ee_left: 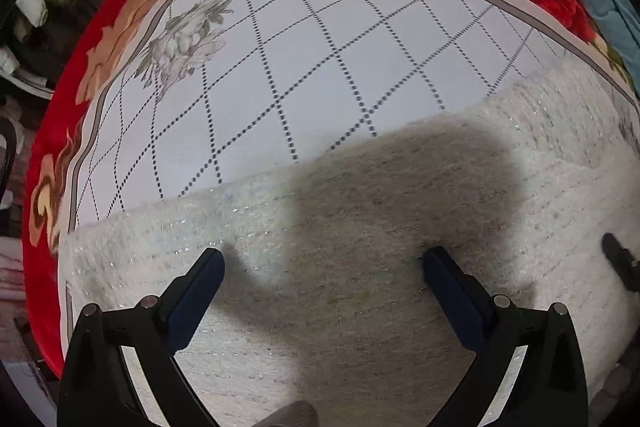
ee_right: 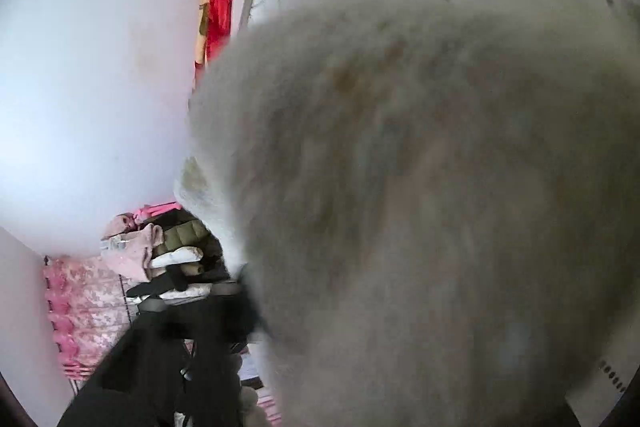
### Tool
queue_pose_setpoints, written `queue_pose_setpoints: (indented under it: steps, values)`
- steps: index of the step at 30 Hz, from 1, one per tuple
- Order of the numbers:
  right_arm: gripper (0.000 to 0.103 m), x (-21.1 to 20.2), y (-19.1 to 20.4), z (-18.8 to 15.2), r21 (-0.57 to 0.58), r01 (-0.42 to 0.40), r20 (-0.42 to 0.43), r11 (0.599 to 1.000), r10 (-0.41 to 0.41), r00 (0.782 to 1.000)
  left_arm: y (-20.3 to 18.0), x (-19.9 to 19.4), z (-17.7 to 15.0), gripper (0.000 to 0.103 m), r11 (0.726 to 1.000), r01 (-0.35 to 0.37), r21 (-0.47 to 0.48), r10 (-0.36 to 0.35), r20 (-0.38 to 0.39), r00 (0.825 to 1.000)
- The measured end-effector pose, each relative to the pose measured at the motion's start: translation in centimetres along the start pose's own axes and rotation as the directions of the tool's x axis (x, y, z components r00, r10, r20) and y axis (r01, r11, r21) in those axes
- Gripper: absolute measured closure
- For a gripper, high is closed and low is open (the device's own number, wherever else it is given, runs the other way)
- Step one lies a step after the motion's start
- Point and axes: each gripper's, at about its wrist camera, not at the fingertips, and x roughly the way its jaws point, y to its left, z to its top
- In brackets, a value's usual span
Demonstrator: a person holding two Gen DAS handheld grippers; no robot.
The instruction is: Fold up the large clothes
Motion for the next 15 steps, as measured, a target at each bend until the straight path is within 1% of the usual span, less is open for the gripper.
queue_pose_setpoints:
  steps: [3,5,6,8,10,13,15]
  values:
    - [0.077,-2.5,3.1,-0.9,-0.080,0.022,0.039,0.997,-0.019,0.999,-2.5,-0.8,-0.3,0.002,0.997,0.040,0.061,-0.041,0.010,0.999]
    - [0.077,-4.9,5.2,-1.6,-0.156,0.070,0.076,0.985,-0.058,0.995,-5.3,-1.0,-0.9,0.002,0.993,0.073,0.092,-0.074,0.005,0.997]
    - [0.077,-6.2,6.4,-2.1,-0.207,0.107,0.098,0.972,-0.088,0.991,-6.1,-0.7,-1.0,0.002,0.991,0.094,0.094,-0.094,0.000,0.996]
    - [0.077,-7.4,7.4,-2.5,-0.245,0.158,0.122,0.956,-0.132,0.984,-8.1,0.0,-1.0,0.001,0.989,0.124,0.086,-0.124,-0.009,0.992]
    - [0.077,-8.1,7.8,-2.7,-0.273,0.215,0.139,0.938,-0.182,0.973,-9.0,0.3,-0.7,0.000,0.987,0.144,0.074,-0.144,-0.008,0.990]
    - [0.077,-8.3,8.8,-2.6,-0.299,0.258,0.152,0.919,-0.221,0.963,-9.2,0.3,-0.3,0.000,0.981,0.187,0.059,-0.187,-0.018,0.982]
    - [0.077,-8.6,10.0,-3.0,-0.354,0.295,0.161,0.887,-0.253,0.954,-8.6,0.4,0.0,0.000,0.978,0.201,0.054,-0.200,-0.023,0.980]
